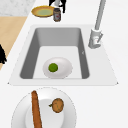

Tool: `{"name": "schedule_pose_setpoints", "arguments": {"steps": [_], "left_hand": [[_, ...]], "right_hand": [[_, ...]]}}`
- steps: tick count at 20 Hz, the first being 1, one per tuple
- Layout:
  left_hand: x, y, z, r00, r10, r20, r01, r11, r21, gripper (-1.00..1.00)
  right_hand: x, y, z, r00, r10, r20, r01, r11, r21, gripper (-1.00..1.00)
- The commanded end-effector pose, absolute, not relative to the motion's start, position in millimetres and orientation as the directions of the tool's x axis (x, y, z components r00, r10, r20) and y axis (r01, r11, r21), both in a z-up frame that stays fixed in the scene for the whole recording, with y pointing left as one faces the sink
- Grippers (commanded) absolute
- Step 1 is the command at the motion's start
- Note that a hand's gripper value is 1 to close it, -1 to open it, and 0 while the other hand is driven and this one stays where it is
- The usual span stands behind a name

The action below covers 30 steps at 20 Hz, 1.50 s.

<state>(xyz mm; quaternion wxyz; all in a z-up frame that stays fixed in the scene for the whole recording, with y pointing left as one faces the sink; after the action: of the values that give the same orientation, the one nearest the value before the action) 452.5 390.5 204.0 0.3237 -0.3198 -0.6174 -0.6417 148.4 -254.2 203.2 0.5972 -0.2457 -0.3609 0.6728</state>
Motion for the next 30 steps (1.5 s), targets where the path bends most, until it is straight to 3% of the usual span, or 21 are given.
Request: {"name": "schedule_pose_setpoints", "arguments": {"steps": [1,18,30], "left_hand": [[454,389,228,-0.586,-0.020,0.810,0.810,-0.028,0.586,-1.00],[456,309,261,-0.550,-0.043,0.834,0.835,-0.044,0.548,-1.00],[443,221,240,-0.693,-0.052,0.719,0.721,-0.028,0.692,-1.00]], "right_hand": [[148,-254,203,-0.166,0.981,0.100,-0.626,-0.026,-0.779,0.00],[148,-254,203,-0.166,0.981,0.100,-0.626,-0.026,-0.779,0.00],[148,-254,203,-0.166,0.981,0.100,-0.626,-0.026,-0.779,0.00]]}}
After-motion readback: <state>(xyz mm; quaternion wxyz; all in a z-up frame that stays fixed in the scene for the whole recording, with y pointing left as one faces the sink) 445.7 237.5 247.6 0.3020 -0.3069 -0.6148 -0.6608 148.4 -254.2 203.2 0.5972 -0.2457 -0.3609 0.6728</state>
